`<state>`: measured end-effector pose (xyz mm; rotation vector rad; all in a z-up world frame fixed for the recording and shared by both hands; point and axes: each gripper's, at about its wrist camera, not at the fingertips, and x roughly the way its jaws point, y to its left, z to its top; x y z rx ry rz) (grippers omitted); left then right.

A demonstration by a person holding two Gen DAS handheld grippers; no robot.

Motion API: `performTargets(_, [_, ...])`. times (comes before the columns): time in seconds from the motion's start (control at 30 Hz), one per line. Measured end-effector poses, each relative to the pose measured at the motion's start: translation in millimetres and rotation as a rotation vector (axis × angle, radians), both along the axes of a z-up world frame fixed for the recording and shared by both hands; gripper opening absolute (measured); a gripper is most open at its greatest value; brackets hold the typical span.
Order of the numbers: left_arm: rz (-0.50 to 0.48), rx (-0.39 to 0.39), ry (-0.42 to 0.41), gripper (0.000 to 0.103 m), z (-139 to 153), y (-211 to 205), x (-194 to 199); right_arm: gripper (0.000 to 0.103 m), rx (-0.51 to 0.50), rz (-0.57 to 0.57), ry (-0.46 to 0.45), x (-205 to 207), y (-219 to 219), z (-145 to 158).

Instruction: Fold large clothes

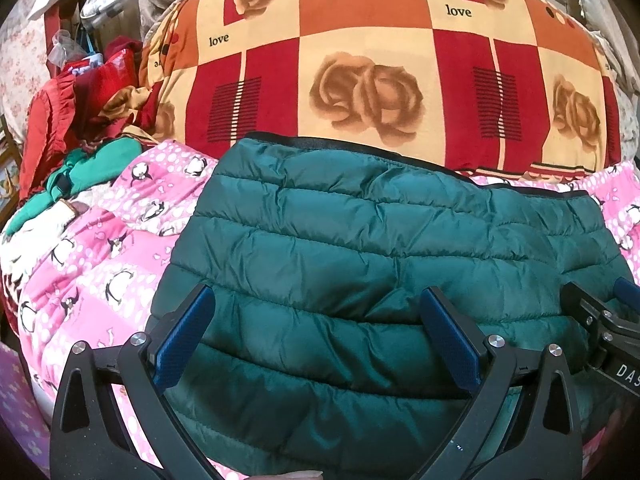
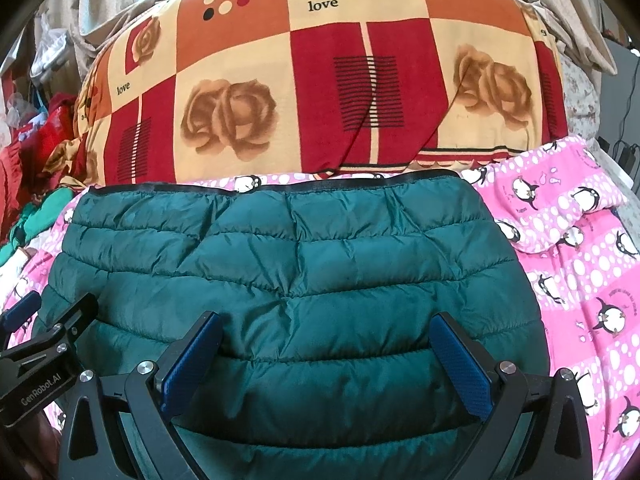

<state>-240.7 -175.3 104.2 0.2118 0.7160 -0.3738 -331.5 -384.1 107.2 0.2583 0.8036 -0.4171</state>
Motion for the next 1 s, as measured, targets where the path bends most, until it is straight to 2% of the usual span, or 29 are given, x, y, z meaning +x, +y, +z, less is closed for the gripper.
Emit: performTargets(1.0, [-0.003, 0.003, -0.007, 0.102, 0.4, -1.1, 0.6, 0.103, 0.002, -0.003, 0.009, 1.9, 0.5, -1.2])
